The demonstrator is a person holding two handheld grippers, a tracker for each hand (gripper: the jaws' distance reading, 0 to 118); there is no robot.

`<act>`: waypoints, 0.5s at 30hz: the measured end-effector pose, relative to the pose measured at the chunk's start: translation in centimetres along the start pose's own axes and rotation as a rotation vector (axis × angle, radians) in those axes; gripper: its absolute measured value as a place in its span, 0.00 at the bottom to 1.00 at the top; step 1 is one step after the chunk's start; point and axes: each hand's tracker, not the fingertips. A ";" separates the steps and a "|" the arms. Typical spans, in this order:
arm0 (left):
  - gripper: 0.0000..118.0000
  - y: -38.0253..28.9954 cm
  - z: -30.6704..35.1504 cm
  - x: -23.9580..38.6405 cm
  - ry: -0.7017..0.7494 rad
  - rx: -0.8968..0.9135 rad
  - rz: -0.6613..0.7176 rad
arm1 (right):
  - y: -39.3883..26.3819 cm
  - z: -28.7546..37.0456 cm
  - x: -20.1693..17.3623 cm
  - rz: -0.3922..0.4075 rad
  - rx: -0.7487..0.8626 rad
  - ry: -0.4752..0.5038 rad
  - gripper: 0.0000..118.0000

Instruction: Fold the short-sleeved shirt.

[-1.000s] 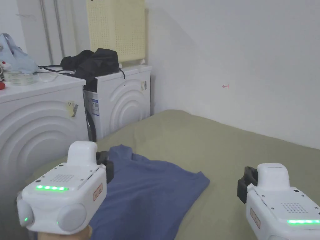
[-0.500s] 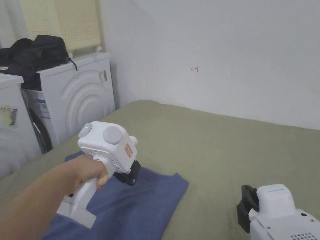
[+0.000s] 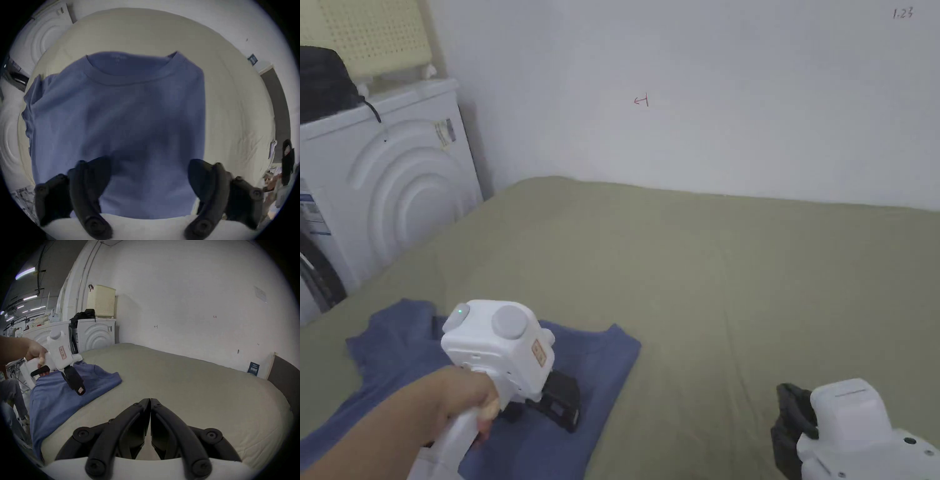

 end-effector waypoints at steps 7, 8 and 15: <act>0.01 -1.0 1.7 -0.7 -0.028 0.096 0.010 | -0.7 1.3 1.7 0.019 -0.011 -0.015 0.06; 0.01 -1.0 2.2 -0.7 -0.021 0.141 0.033 | -0.8 1.6 2.3 0.023 -0.010 -0.032 0.06; 0.01 -0.1 7.5 3.0 -0.086 0.284 -0.019 | -0.8 4.5 7.9 -0.018 -0.046 -0.171 0.06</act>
